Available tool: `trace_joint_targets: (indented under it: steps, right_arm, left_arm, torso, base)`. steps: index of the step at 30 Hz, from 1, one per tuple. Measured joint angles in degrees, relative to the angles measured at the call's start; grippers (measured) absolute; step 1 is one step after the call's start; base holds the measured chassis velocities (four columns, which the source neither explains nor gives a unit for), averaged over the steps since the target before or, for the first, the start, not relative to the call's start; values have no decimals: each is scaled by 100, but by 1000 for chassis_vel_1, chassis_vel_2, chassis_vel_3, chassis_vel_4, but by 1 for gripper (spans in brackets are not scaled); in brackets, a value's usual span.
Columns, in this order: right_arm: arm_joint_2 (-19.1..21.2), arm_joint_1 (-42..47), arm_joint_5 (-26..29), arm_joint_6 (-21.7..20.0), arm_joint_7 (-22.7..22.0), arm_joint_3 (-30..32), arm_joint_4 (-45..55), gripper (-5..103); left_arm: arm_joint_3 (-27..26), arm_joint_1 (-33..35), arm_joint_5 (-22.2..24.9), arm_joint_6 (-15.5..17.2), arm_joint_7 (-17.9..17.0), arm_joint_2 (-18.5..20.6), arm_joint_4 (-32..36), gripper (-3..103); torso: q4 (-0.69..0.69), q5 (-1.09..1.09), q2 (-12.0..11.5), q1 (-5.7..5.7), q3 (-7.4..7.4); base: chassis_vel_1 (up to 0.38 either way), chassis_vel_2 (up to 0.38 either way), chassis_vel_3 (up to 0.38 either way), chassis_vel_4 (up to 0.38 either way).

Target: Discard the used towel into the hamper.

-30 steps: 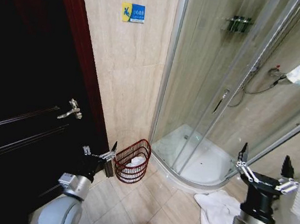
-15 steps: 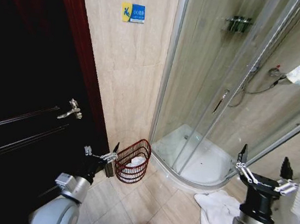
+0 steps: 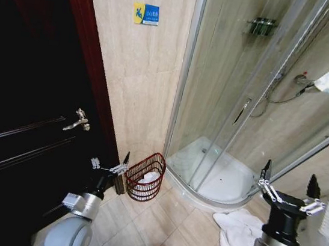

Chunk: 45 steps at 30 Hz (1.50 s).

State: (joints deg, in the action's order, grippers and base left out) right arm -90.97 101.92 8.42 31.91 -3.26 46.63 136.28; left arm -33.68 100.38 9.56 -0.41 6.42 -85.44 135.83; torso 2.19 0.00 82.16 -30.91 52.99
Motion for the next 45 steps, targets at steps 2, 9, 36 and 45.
trace_joint_targets:
  steps: [2, 9, 36, 45]
  right_arm:
    - [-3, 0, -5, 2, -6, -4, 0, 100]
    - [-11, 22, -3, 30, -25, 25, -1, 100]
    - [18, -61, -41, -16, -171, 42, -28, 100]
    - [55, -130, 144, 39, -124, 83, -9, 100]
  left_arm:
    - [-216, 1, 164, 9, 861, 65, -4, 100]
    - [-296, -3, 329, 8, 1561, 61, -77, 100]
    - [-206, 139, -96, 78, -179, 4, 392, 100]
    - [-220, 147, -105, 92, -133, -2, 400, 100]
  torso:
    - [0, 0, 0, 0, 0]
    - [0, 0, 0, 0, 0]
    - [0, 0, 0, 0, 0]
    - [0, 0, 0, 0, 0]
  base:
    - [0, 0, 0, 0]
    - [0, 0, 0, 0]
    - [0, 0, 0, 0]
    - [0, 0, 0, 0]
